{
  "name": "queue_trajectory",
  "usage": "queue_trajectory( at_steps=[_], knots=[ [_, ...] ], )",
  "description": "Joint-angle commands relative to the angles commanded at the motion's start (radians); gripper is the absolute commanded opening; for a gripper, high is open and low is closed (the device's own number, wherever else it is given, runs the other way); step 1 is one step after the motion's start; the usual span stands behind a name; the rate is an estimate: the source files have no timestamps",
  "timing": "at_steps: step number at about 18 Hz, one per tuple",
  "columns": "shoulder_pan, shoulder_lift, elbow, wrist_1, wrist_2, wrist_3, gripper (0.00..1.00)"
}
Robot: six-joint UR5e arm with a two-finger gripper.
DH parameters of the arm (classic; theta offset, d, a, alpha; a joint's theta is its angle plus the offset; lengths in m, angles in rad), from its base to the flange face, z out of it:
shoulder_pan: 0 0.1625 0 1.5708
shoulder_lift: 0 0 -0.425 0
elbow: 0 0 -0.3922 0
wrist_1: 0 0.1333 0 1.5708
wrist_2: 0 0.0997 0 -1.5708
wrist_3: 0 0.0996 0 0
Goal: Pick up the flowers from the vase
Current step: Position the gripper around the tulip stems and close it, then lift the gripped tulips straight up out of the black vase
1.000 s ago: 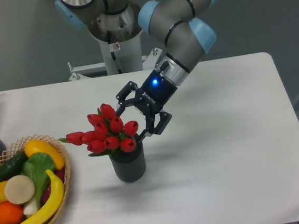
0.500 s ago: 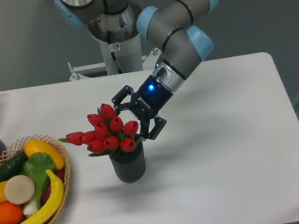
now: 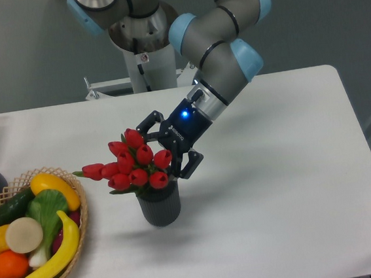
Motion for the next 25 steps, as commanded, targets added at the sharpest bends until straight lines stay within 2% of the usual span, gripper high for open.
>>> queue_trajectory(
  at_steps=[4, 9, 12, 14, 16, 21, 25],
  knots=[
    [-0.002, -0.006, 0.005, 0.0, -0.002, -0.002, 1.0],
    [-0.002, -0.006, 0.005, 0.003, -0.003, 0.0, 0.72],
    [-0.002, -0.006, 0.006, 0.002, -0.008, 0.003, 0.63],
    [0.0, -0.008, 0.009, 0.002, -0.009, 0.002, 0.61],
    [0.0, -0.006, 0.012, 0.002, -0.009, -0.005, 0.52],
    [0.005, -0.006, 0.026, 0.002, -0.031, -0.008, 0.51],
    [0.009, 0.008, 0.058, 0.002, -0.063, -0.09, 0.51]
  ],
)
